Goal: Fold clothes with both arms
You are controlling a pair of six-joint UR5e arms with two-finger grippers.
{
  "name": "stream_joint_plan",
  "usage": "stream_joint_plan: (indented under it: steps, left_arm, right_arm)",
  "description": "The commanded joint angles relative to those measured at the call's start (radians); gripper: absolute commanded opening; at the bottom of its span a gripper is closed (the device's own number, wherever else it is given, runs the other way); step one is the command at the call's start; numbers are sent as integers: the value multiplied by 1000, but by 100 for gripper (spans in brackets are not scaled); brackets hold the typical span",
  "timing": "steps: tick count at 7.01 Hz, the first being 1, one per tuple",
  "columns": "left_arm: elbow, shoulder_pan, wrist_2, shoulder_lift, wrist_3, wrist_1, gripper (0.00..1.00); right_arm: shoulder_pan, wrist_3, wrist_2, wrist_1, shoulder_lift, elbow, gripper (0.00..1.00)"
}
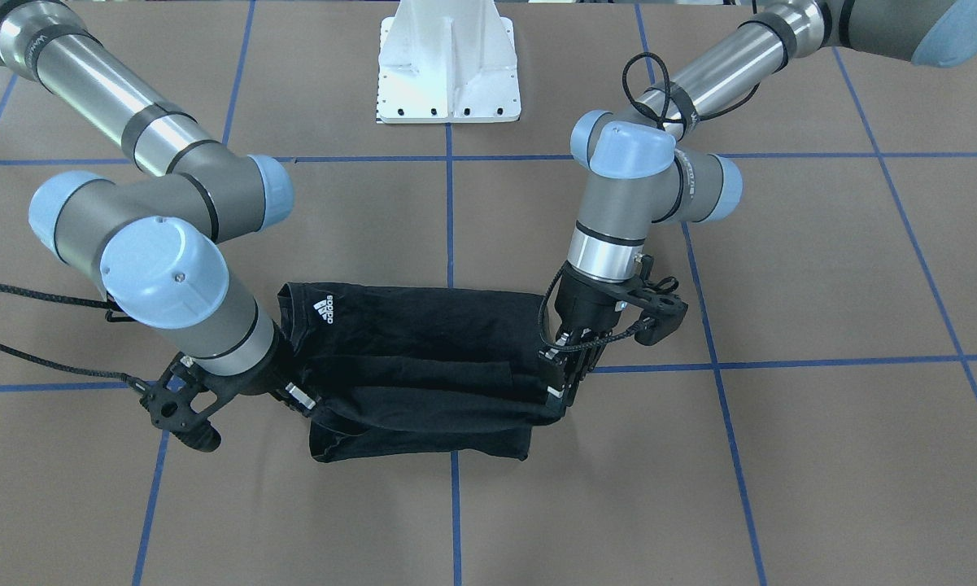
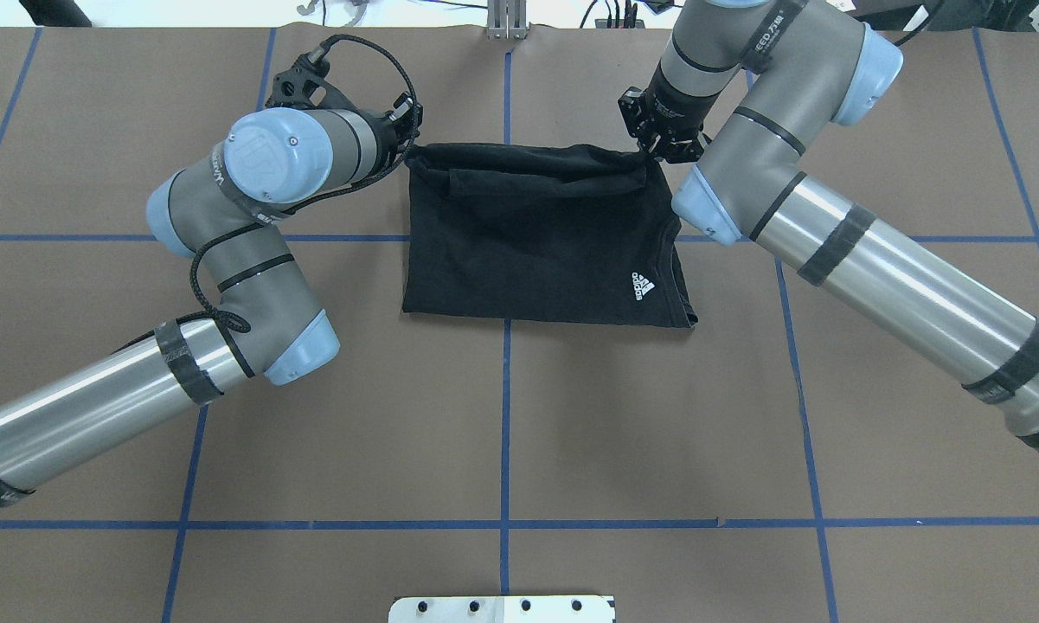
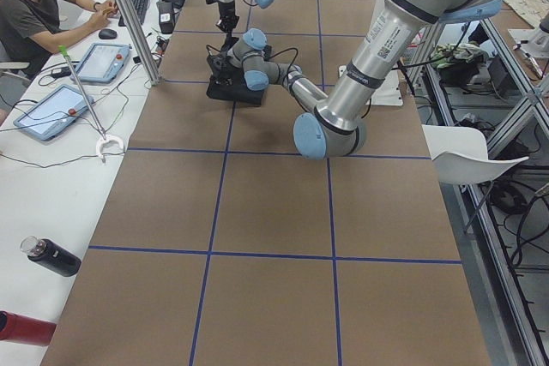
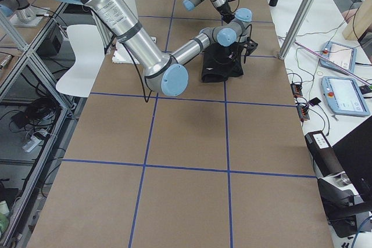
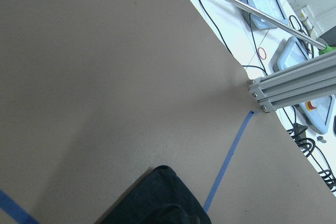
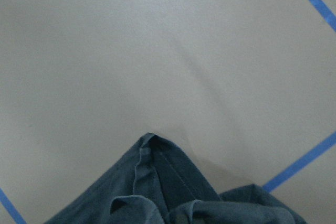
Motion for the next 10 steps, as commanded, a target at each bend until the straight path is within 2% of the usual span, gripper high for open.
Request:
stream_joint_plan:
  steps: [1,3,4,5,6,7,8,9,10]
  left_arm:
    - [51,-60,-21,-16,58,-45,100]
    - [23,-71,-73,-10,72,-48,100]
    - [-45,-82,-140,24,110,-36,100]
    - [-161,-92,-203,117,223,-30,100]
    - [-307,-97,-207,213,384,16,100]
    - [-411,-106,-248,264,517,130,100]
    - [-528,-120,-265,345,652,201,100]
    - [-608,-161,-332,442,810,223,100]
    - [-662,-243,-468,560,1009,223,100]
  right_arm:
    - [40,-34,-4,44,75,-101,100]
    - [64,-84,9,48,62,-89,100]
    - [63,-90,9,51,7,-26,100]
    - [69,-143,6,47,-80,81,100]
    - [87,-241,5,45,-190,196,100]
    - [122,-392,15,36,-299,291,100]
    - [174,-551,19,-17,-364,345,100]
    - [213,-757,20,-124,-412,400,100]
    - [282,-956,25,-248,-452,457,100]
